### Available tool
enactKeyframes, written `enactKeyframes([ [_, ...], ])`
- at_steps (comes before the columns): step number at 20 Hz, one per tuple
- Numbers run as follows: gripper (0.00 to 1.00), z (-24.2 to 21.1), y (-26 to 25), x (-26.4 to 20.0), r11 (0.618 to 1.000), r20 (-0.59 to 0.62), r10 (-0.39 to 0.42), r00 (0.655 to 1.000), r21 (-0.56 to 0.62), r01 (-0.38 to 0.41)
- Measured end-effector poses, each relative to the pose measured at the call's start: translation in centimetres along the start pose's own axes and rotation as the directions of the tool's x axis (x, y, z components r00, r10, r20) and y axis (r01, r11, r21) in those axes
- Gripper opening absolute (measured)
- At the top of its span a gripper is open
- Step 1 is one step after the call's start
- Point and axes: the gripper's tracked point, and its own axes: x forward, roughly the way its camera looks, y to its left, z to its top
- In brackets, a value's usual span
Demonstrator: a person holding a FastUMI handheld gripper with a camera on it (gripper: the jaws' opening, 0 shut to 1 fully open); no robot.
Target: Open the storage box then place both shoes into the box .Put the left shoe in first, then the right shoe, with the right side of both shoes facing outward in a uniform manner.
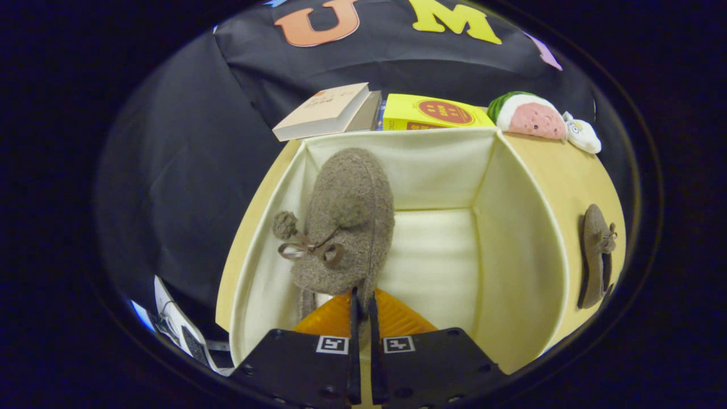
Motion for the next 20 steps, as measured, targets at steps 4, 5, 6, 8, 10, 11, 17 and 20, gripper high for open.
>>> enactKeyframes([
  [4, 0.42, 0.8, 0.1, -1.8, 0.999, 0.049, 0.044, 0.998, -0.034, -0.042],
  [5, 0.53, 0.8, -0.2, -2.5, 0.998, 0.051, 0.047, 0.998, -0.046, -0.044],
  [6, 0.57, 1.1, -0.2, -3.3, 0.997, 0.067, 0.056, 0.996, -0.055, -0.052],
  [8, 0.66, 1.6, -0.8, -5.2, 0.996, 0.099, 0.06, 0.993, -0.066, -0.053],
  [10, 0.71, 2.1, -1.8, -7.5, 0.996, 0.134, 0.064, 0.989, -0.072, -0.055],
  [11, 0.77, 2.4, -2.4, -8.7, 0.996, 0.155, 0.066, 0.986, -0.076, -0.055],
  [17, 0.95, 2.9, -8.8, -13.9, 0.996, 0.223, 0.042, 0.974, -0.085, -0.024],
  [20, 0.96, 2.9, -13.2, -15.7, 0.997, 0.237, -0.008, 0.971, -0.079, 0.028],
])
